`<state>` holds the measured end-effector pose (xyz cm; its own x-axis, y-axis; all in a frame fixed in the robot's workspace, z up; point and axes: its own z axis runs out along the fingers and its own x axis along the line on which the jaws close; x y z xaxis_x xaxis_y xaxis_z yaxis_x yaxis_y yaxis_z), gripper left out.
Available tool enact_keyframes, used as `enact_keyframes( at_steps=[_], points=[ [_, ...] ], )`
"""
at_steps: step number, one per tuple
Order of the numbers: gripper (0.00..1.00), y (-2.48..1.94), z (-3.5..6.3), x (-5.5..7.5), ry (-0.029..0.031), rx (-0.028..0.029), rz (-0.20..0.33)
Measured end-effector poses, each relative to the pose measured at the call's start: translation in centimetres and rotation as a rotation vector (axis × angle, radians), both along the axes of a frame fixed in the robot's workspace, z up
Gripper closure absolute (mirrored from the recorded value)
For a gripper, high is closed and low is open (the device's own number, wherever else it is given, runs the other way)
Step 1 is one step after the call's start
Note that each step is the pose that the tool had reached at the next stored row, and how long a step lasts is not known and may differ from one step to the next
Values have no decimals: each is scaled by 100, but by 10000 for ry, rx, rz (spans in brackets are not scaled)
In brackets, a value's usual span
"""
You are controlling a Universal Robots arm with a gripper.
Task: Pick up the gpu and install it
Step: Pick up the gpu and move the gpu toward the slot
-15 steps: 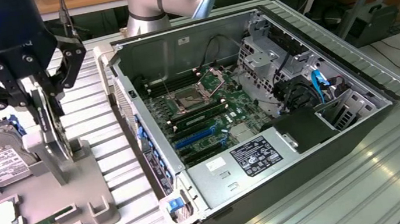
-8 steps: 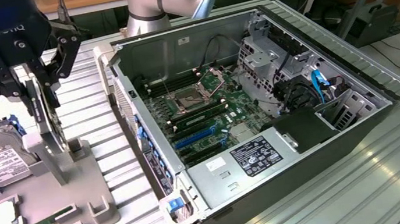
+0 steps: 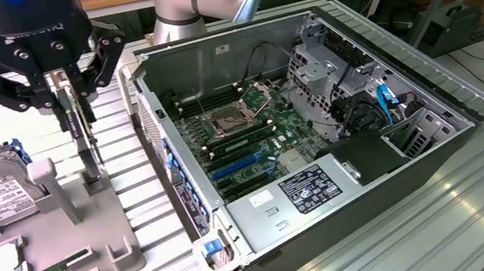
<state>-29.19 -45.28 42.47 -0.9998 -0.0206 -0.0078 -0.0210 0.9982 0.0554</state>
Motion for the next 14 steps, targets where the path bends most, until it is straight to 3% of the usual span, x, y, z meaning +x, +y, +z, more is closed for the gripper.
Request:
enact_keyframes(
  at_steps=[9,14],
  points=[
    [72,0,-2,303,0,-1,2],
    [72,0,-5,571,0,-1,1]
  ],
)
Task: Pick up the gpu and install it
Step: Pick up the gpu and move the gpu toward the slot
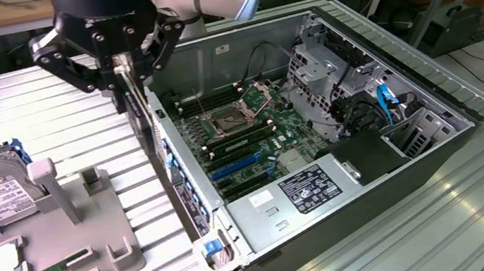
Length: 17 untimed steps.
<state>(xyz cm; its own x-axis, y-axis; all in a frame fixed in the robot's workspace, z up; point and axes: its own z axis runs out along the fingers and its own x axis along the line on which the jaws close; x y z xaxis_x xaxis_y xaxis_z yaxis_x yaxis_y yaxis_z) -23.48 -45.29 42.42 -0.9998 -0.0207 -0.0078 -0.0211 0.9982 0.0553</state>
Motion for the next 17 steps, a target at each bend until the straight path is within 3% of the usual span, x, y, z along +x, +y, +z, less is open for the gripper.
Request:
enact_keyframes(
  at_steps=[5,11,17],
  points=[
    [72,0,-9,284,0,0,-2],
    [72,0,-19,460,0,0,-2],
    [72,0,-22,736,0,0,0]
  ],
)
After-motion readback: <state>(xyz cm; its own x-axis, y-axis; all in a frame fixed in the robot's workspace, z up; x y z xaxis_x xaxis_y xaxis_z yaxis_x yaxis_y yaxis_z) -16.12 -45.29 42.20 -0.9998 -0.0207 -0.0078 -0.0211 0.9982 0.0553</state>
